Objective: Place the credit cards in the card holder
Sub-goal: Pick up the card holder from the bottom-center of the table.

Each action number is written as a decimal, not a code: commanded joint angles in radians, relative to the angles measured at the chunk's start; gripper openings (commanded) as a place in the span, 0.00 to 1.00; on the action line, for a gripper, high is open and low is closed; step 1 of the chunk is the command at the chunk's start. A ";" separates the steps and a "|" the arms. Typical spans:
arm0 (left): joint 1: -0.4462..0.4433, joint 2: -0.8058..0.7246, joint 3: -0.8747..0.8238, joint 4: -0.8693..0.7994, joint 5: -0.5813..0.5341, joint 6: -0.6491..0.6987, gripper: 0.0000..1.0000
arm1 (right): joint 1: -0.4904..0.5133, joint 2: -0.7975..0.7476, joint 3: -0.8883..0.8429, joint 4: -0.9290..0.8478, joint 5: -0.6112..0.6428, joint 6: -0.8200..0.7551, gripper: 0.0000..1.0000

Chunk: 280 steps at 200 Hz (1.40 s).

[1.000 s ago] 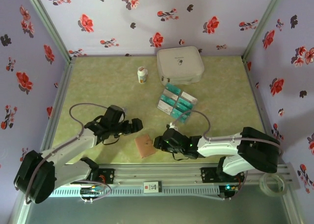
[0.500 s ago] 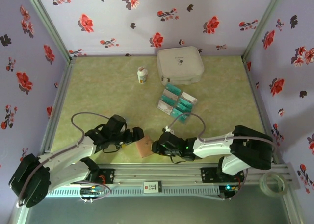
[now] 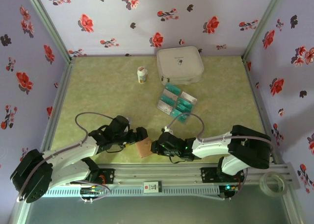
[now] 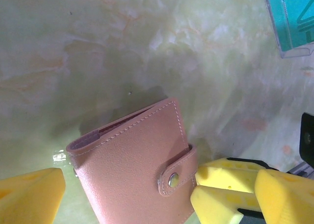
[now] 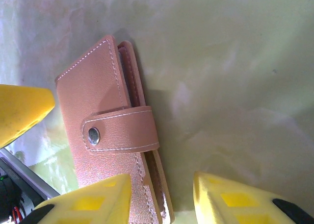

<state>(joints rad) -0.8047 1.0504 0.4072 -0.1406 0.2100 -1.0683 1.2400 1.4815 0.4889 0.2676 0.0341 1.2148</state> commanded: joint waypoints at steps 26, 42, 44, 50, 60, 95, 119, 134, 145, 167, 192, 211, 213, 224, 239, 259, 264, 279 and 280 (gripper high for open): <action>-0.014 0.023 -0.024 0.041 -0.021 -0.016 1.00 | 0.031 0.066 0.034 0.140 -0.077 0.028 0.37; -0.017 0.029 -0.025 0.049 -0.021 -0.017 1.00 | 0.031 0.079 0.036 0.158 -0.084 0.030 0.35; -0.017 0.031 -0.025 0.050 -0.021 -0.016 1.00 | 0.030 0.079 0.037 0.160 -0.085 0.030 0.35; -0.019 0.035 -0.025 0.053 -0.021 -0.016 1.00 | 0.031 0.084 0.037 0.167 -0.087 0.031 0.34; -0.020 0.039 -0.025 0.056 -0.024 -0.017 1.00 | 0.030 0.089 0.037 0.179 -0.092 0.033 0.32; -0.028 0.052 -0.025 0.071 -0.027 -0.019 1.00 | 0.031 0.094 0.043 0.207 -0.106 0.033 0.27; -0.031 0.059 -0.025 0.076 -0.032 -0.021 1.00 | 0.031 0.091 0.047 0.215 -0.109 0.028 0.31; -0.033 0.059 -0.025 0.078 -0.034 -0.021 1.00 | 0.030 0.087 0.053 0.215 -0.115 0.024 0.32; -0.033 0.059 -0.025 0.078 -0.035 -0.021 1.00 | 0.032 0.088 0.055 0.214 -0.117 0.023 0.33; -0.034 0.059 -0.025 0.078 -0.037 -0.019 1.00 | 0.030 0.094 0.059 0.218 -0.124 0.023 0.31; -0.035 0.058 -0.027 0.079 -0.038 -0.020 1.00 | 0.033 0.104 0.057 0.242 -0.128 0.026 0.20; -0.036 0.057 -0.027 0.081 -0.040 -0.022 1.00 | 0.032 0.108 0.055 0.252 -0.130 0.028 0.07; -0.036 0.056 -0.027 0.081 -0.041 -0.021 1.00 | 0.033 0.109 0.055 0.253 -0.129 0.028 0.06; -0.036 0.056 -0.027 0.082 -0.041 -0.022 1.00 | 0.033 0.108 0.055 0.256 -0.128 0.028 0.03; -0.036 0.056 -0.025 0.083 -0.044 -0.022 1.00 | 0.029 0.102 0.057 0.251 -0.122 0.026 0.00; -0.036 0.054 -0.012 0.083 -0.051 -0.012 1.00 | 0.009 0.088 0.060 0.241 -0.114 0.020 0.00; -0.036 0.054 -0.004 0.076 -0.056 -0.005 1.00 | 0.001 0.083 0.059 0.238 -0.114 0.018 0.00; -0.032 0.055 0.031 0.045 -0.076 0.025 1.00 | -0.026 0.063 0.053 0.236 -0.112 0.012 0.00; -0.031 0.054 0.034 0.043 -0.078 0.028 1.00 | -0.029 0.061 0.053 0.236 -0.111 0.011 0.00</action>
<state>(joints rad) -0.8288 1.1015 0.3901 -0.0757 0.1493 -1.0714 1.2522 1.5780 0.5194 0.4686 -0.0891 1.2400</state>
